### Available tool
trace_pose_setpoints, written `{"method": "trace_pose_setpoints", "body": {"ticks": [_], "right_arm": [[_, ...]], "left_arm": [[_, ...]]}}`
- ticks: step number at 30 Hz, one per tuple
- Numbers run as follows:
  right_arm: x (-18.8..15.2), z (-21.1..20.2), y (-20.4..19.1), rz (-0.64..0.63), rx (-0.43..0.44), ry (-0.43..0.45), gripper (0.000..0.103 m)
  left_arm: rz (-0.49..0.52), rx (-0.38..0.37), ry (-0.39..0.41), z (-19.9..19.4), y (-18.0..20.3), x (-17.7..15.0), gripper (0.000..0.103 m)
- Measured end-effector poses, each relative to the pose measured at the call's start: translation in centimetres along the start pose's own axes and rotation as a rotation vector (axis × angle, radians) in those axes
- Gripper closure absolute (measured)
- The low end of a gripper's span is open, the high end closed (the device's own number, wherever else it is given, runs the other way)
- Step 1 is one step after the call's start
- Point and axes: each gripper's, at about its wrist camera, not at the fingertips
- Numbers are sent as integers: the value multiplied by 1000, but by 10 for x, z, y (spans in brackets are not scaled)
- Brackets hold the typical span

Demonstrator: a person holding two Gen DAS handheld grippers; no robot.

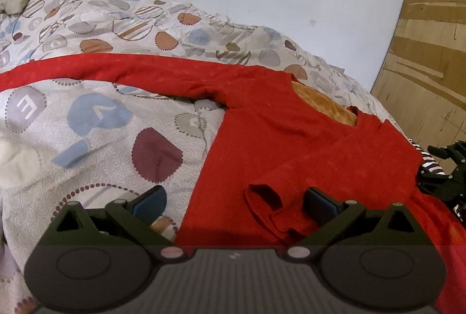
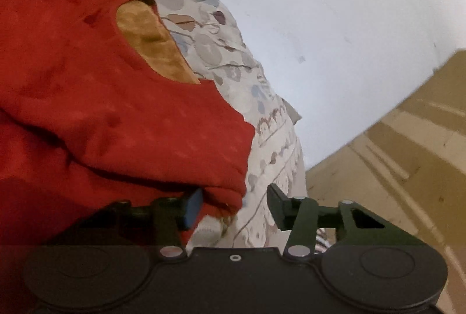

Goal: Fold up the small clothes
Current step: 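Reach the left gripper to the other sleeve cuff and grasp it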

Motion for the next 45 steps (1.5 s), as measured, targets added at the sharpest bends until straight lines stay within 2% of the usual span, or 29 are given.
{"method": "trace_pose_setpoints", "body": {"ticks": [1, 4, 9, 13, 15, 26, 27, 30, 32, 36, 37, 38, 41, 45], "right_arm": [[0, 2, 0, -10, 2, -2, 61], [-1, 9, 2, 3, 19, -47, 93], [-9, 4, 22, 169, -2, -76, 98], [-21, 10, 32, 326, 35, -143, 98], [-27, 17, 24, 338, 43, -170, 98], [-30, 18, 17, 351, 28, -152, 94], [-30, 17, 18, 350, 26, -158, 93], [-29, 8, 29, 394, 10, -185, 71], [-32, -2, 41, 445, 9, -199, 46], [-34, -30, 59, 501, 26, -205, 32], [-32, -40, 63, 508, 30, -194, 23], [-30, -50, 67, 519, 35, -179, 15], [-21, -82, 75, 582, 66, -140, 2], [-6, -115, 68, 704, 190, -111, 1]], "left_arm": [[-1, -1, 1, 0, 0, 0, 0], [-20, -16, 8, -2, -3, 0, 0], [-45, -33, 15, -3, -7, -1, 0], [-31, -23, 12, -3, -6, -1, 0], [-28, -22, 12, -3, -6, -1, 0], [-28, -23, 12, -3, -5, -2, 0], [-30, -24, 12, -3, -5, -2, 0], [-40, -32, 18, -4, -5, -2, 0], [-74, -56, 32, -7, -9, -1, 0], [-235, -113, 47, -23, -34, 12, 0], [-264, -107, 56, -29, -41, 18, 0], [-282, -92, 70, -36, -49, 24, 0], [-284, -10, 117, -53, -76, 45, 0], [-285, 150, 160, -66, -126, 66, 0]]}}
Point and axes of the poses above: each gripper's, at about its wrist camera, not at the fingertips, and z roughly the way its jaws point, y to its right, x to its top, and after that the axes turned 4 degrees about y, right-handed
